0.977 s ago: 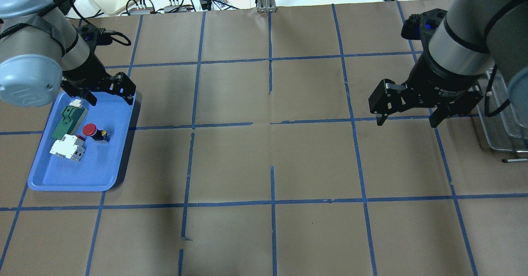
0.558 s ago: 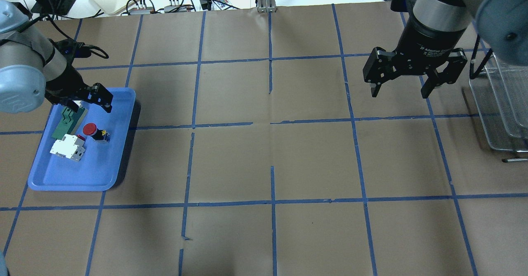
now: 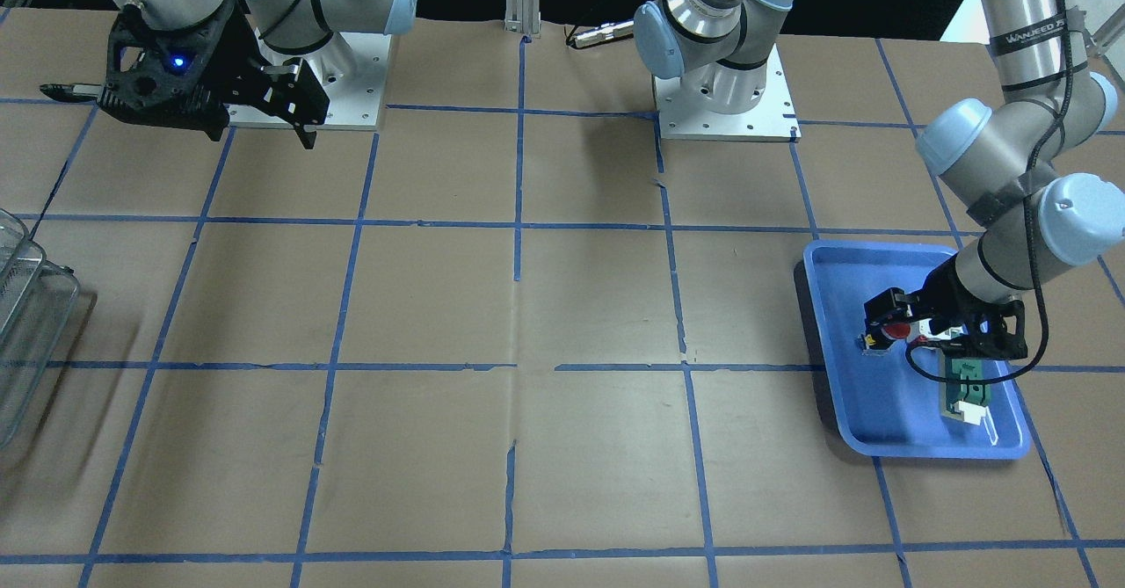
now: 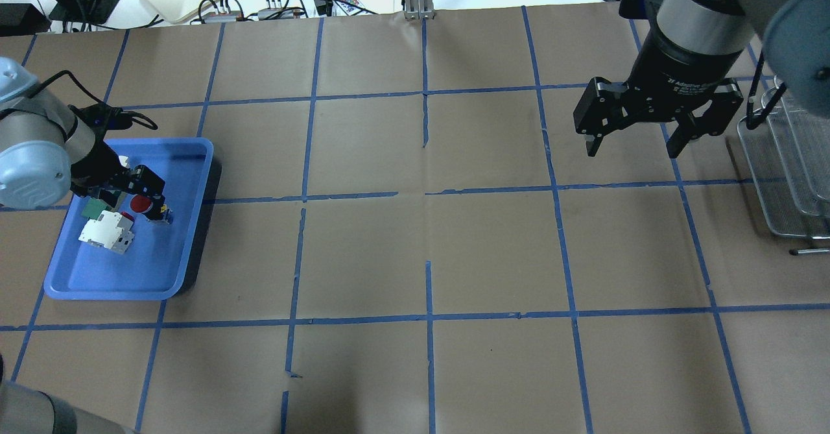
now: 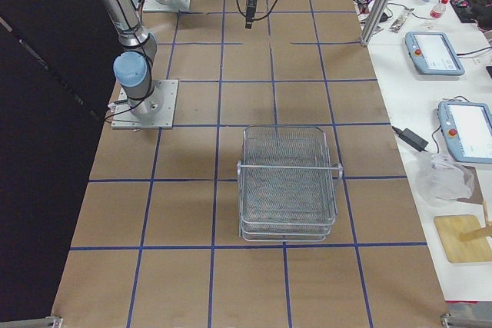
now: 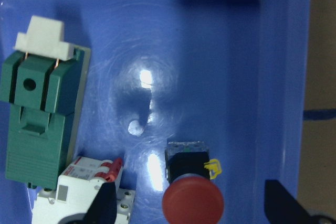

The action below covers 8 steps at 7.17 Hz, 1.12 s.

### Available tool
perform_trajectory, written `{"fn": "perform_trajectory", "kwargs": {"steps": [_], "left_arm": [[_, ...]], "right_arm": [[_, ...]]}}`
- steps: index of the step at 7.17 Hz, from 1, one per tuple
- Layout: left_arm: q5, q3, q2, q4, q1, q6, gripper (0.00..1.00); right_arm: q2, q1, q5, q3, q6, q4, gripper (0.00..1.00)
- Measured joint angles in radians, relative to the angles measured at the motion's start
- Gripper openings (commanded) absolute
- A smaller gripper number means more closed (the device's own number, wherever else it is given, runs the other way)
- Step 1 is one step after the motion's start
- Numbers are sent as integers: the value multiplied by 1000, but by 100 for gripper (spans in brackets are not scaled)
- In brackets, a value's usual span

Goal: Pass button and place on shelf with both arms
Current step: 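Lower the left gripper onto the red push button and close it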

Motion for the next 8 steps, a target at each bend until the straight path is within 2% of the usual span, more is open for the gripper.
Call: {"fn": "perform_trajectory", "kwargs": {"steps": [7, 8], "left_arm": [[-27, -9, 24, 15, -43, -5, 99], [-24, -9, 20, 15, -40, -1, 85]], "right_arm": [[-4, -4, 11, 7, -5, -27, 100], [-3, -5, 13, 8, -2, -28, 100]]}}
